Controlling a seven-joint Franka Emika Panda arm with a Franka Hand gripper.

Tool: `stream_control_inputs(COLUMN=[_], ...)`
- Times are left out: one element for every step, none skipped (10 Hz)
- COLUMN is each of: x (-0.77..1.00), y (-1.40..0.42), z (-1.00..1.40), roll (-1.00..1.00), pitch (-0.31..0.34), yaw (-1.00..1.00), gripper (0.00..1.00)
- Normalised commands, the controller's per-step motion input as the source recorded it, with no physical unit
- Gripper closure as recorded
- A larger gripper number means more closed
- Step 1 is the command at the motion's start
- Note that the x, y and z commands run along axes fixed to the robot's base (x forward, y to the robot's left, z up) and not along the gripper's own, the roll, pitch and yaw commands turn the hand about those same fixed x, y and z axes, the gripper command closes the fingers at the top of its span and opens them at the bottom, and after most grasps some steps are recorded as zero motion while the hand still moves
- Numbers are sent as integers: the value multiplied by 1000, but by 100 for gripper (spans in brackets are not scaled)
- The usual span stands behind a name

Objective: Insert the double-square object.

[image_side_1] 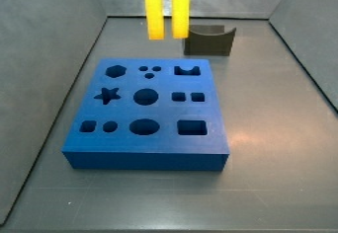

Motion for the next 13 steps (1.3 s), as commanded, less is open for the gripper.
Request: stream_control_inputs(x=[160, 366, 463, 629, 757, 791, 806, 786, 774, 686, 491, 417, 163], y=[-14, -66, -57, -60, -60, -63, -37, -26, -31, -63, -71, -83, -40], z=[-206, -437, -534, -543, -500, -434, -354, -297, -280, -251, -151, -114, -89], roll=[54, 100, 71, 107, 130, 117, 77, 56, 63, 109, 47, 3, 44], pitch=[0, 0, -27, 0, 50, 90, 97, 111, 141, 243, 263, 163, 99], yaw=[-17, -134, -120, -157, -189, -169, -137, -100, -60, 0, 0, 0, 0], gripper=[100, 100, 100, 100, 100, 100, 100, 100, 100, 100, 100, 100, 100])
